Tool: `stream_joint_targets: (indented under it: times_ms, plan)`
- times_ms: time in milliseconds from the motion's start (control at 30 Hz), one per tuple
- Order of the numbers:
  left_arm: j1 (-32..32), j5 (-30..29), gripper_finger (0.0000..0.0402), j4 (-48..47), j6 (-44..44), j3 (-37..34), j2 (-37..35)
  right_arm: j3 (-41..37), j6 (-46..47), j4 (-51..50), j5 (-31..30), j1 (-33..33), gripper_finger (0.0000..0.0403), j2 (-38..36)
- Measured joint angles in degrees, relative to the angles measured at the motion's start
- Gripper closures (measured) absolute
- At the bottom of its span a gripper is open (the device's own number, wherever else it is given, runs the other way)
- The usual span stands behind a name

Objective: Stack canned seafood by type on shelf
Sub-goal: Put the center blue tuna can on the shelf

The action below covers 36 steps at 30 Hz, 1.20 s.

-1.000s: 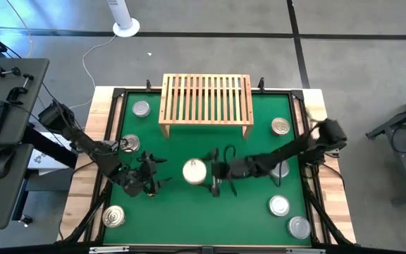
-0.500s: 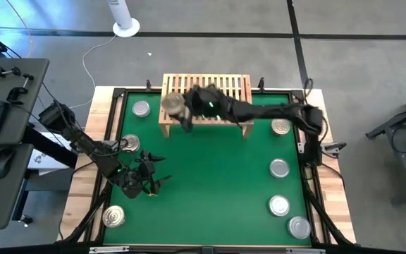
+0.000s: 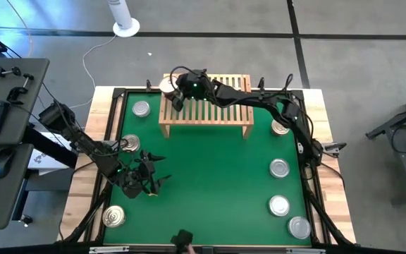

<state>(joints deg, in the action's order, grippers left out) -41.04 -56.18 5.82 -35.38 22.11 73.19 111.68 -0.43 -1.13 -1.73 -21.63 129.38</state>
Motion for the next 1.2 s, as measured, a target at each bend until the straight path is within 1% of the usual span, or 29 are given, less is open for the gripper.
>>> stream_joint_targets:
  times_ms: [233,333,433,600,700,1200]
  plan:
    - [0.0,-0.1,0.0037,0.0,0.0,0.0,0.0,0.0,1.7,-1.0,-1.1,-2.2,0.0029,0.2]
    - [0.0,-0.2,0.0037,0.0,0.0,0.0,0.0,0.0,2.4,-1.7,0.5,-2.9,0.0027,0.2]
    - [0.0,-0.2,0.0037,0.0,0.0,0.0,0.0,0.1,3.1,-1.5,2.0,-2.9,0.0013,0.9]
    - [0.0,-0.2,0.0037,0.0,0.0,0.0,0.0,0.1,3.0,-0.5,2.3,-2.7,0.0016,2.0]
    - [0.0,-0.2,0.0037,0.1,0.0,0.0,0.0,0.1,2.7,0.2,2.2,-2.7,0.0011,2.7]
    - [0.0,-0.2,0.0037,0.0,0.0,0.0,0.0,0.3,2.1,-3.5,3.8,-2.7,0.0004,2.5]
